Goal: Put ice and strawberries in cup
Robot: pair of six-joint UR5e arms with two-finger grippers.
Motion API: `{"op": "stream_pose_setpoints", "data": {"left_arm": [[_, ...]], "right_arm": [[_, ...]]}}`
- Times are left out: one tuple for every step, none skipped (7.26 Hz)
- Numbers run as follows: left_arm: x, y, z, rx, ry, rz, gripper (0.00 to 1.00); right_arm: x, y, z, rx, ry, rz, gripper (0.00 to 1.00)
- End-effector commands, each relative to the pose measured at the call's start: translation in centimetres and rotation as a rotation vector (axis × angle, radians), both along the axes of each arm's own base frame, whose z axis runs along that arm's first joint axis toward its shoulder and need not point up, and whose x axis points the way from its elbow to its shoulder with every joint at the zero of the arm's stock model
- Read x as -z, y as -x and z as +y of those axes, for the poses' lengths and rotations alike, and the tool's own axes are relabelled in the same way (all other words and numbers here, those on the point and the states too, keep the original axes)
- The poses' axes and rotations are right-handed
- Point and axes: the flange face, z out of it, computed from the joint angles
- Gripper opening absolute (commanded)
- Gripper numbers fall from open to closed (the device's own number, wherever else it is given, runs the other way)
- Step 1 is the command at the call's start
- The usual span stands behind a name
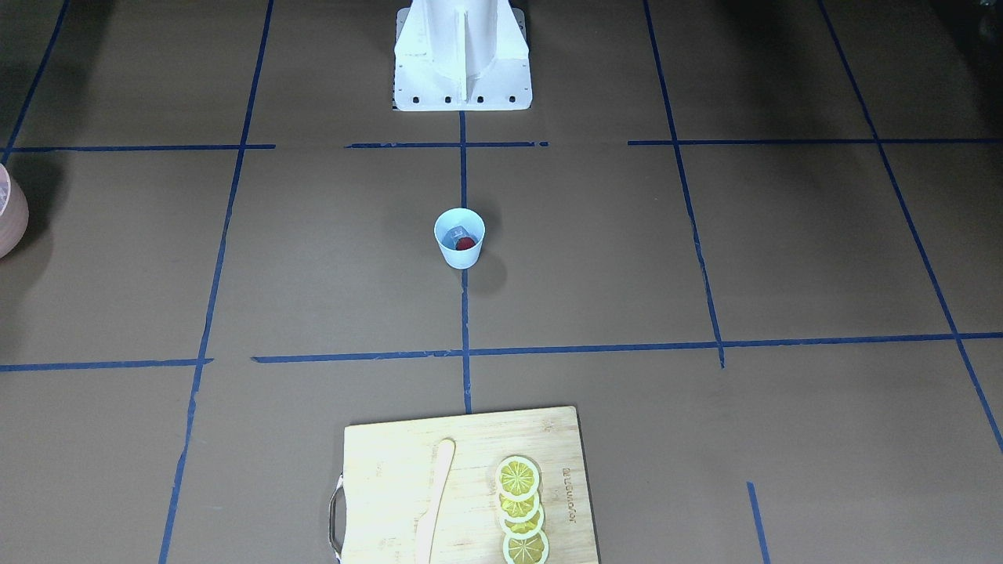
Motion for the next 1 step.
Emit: {"op": "stream_pose_setpoints", "data": {"left_arm": [[0.12, 0.00, -0.04, 0.000, -0.003, 0.000, 1.00]], "right_arm": [[-0.07, -0.06, 0.14, -0.002, 0.002, 0.000, 0.99]]}}
